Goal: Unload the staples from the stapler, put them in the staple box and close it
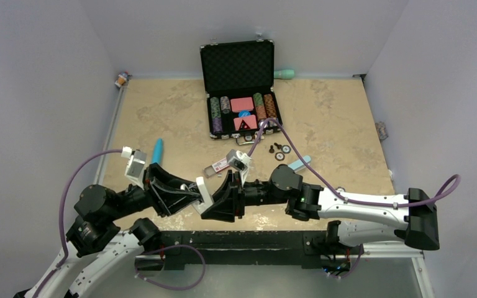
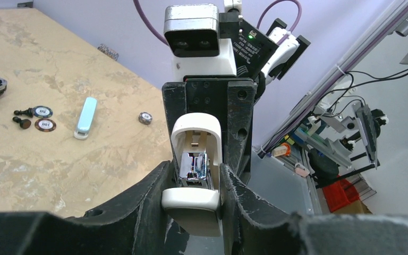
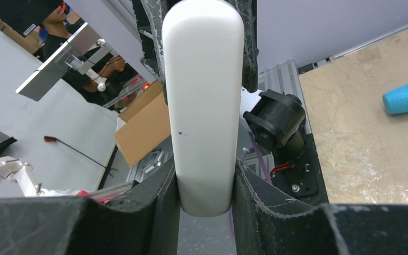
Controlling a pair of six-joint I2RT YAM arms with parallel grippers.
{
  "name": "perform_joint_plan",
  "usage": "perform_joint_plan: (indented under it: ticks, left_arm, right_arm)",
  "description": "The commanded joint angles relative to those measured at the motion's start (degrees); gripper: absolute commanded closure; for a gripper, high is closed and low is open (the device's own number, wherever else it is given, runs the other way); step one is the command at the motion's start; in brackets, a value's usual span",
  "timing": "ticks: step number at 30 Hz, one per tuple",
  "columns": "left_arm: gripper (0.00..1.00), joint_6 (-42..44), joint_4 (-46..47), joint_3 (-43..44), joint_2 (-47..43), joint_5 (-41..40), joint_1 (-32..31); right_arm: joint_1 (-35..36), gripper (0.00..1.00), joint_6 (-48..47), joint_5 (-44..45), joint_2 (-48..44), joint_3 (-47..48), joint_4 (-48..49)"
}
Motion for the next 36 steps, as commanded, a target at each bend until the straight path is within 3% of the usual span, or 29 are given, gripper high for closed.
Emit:
perform_joint_plan:
  ticks: [1, 2, 4, 9, 14, 20, 31, 34, 36]
  left_arm:
    - [1.0, 1.22, -2.43, 3.07, -0.51, -3.51, 0.18]
    - [1.0, 1.58, -4.39, 3.78, -0.38, -4.93, 0.2]
    - [1.0, 2.4, -8.73, 5.29, 0.24, -8.05, 0.15]
    - [1.0, 3.08, -18.17, 6.91, 2.37, -16.84, 0.18]
    - [1.0, 2.86, -23.48, 6.4, 7.81, -21.48, 0.2]
    - [1.0, 2.15, -23.44, 4.24, 14.82, -22.24, 0.14]
    - [1.0, 1.05, -19.96, 0.88, 23.22, -20.91, 0.2]
    - [1.0, 0.18, -18.61, -0.23, 25.2, -20.03, 0.2]
    - [1.0, -0.39, -18.6, -0.53, 26.47, -20.88, 0.21]
  right_arm:
    - [0.38, 0.67, -0.09, 5.4, -1.65, 3.76, -4.41]
    - [0.4, 0.54, -0.16, 6.81, -1.99, 3.96, -6.65]
    - [0.4, 0.39, 0.07, 11.4, -3.14, 4.31, -12.01]
    - [0.33, 0.29, 2.36, 23.08, -6.9, 1.96, -23.24]
    - [0.31, 0.3, 5.71, 29.03, -11.34, -1.82, -29.1]
    - [0.27, 0.32, 8.37, 32.09, -14.07, -3.67, -32.1]
    - [0.31, 0.4, 13.59, 37.58, -10.54, -3.81, -32.71]
    - [0.29, 0.46, 15.98, 38.08, -7.5, -3.24, -33.03]
    - [0.29, 0.55, 17.83, 38.05, -5.39, -2.75, -32.85]
